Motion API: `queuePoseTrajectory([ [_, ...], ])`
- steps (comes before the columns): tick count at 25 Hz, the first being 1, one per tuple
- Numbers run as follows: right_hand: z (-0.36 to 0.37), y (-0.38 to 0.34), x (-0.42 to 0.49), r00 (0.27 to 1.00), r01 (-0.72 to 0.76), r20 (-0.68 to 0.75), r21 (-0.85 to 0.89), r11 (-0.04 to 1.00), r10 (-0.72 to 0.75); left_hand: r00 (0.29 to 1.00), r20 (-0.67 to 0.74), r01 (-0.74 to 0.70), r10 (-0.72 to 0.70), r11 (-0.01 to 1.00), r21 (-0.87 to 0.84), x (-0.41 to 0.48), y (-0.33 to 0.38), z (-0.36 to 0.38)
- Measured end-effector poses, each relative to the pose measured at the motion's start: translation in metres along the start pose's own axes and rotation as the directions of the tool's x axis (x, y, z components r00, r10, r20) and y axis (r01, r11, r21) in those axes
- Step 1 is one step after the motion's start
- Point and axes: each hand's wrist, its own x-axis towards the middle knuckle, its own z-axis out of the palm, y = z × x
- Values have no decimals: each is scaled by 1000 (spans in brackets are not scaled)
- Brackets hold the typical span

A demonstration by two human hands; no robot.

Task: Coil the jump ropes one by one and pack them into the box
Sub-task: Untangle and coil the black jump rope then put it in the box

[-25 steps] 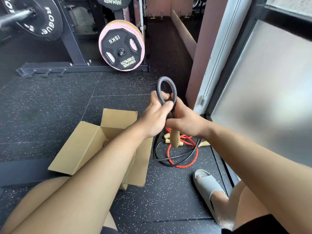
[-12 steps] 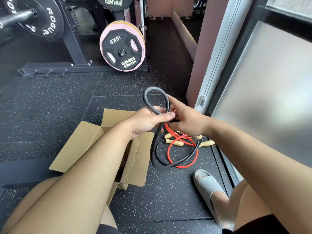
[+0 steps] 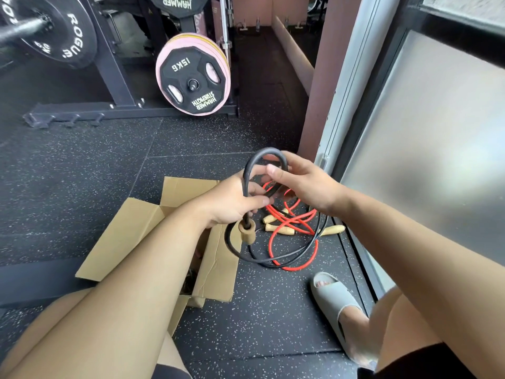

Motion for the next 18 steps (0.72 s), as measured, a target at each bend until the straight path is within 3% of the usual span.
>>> queuePoseTrajectory([
  [4, -6, 2, -4, 999, -31, 26, -15, 999, 31, 996, 60, 56, -59, 997, 61, 3, -8, -4],
  [8, 6, -8, -3, 999, -10, -43, 304, 953, 24, 994, 15, 109, -110, 992, 55, 6, -12, 1],
  [10, 8, -11, 1, 992, -13, -108, 427, 904, 65, 995, -35, 95, -97, 993, -66, 7, -8, 6],
  [14, 3, -4, 5, 986, -72, -132, 222, 972, 103, 986, 71, 164, -148, 883, -440, 0, 4, 13],
  [16, 6, 0, 3, 977, -211, 27, 295, 932, 212, 993, 78, 120, -93, 855, -505, -2, 5, 13],
  [18, 11, 10, -1, 939, -283, 253, 183, 941, 233, 998, 64, 52, -18, 824, -565, -1, 6, 10],
])
